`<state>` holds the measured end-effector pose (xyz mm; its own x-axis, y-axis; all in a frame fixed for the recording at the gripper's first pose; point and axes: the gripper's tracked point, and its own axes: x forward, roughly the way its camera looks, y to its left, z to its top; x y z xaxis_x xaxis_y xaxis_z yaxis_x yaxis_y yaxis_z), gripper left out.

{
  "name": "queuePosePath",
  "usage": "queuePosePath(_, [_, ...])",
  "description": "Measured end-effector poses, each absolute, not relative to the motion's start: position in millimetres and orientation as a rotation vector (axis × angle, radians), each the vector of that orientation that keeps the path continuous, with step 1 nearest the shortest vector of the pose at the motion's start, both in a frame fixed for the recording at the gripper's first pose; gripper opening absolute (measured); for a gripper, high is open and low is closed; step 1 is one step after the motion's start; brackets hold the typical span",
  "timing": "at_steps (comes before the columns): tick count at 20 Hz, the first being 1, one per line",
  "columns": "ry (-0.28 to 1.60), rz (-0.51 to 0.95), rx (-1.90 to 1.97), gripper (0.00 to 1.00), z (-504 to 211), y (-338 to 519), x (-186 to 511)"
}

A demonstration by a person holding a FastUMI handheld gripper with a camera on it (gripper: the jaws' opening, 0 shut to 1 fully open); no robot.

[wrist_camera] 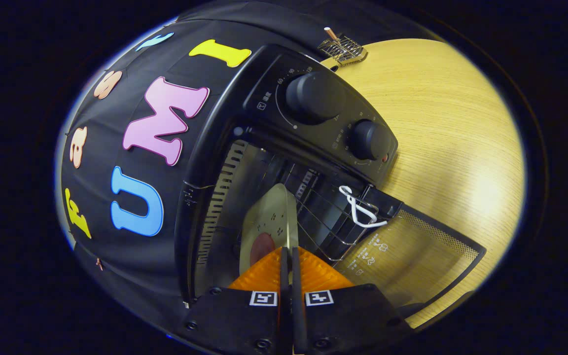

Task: Open the toaster oven, put the food inside, and close the toaster oven door.

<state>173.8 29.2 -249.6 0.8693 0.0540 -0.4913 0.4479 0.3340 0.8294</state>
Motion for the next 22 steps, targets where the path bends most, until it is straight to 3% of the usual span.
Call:
queuePosePath(3, [0.486,-0.231,1.222,0.07,-240.2,35.9,167.0])
queuePosePath(7, [0.451,-0.198,1.185,0.18,-224.5,30.5,163.7])
queuePosePath(9, [0.480,-0.173,1.157,0.55,-221.0,33.1,156.6])
queuePosePath(11, [0.481,-0.150,1.087,0.59,-210.4,34.5,139.5])
queuePosePath(14, [0.520,-0.110,0.970,0.99,-206.6,44.5,107.0])
queuePosePath(22, [0.586,-0.007,0.524,0.99,-208.9,61.7,35.0])
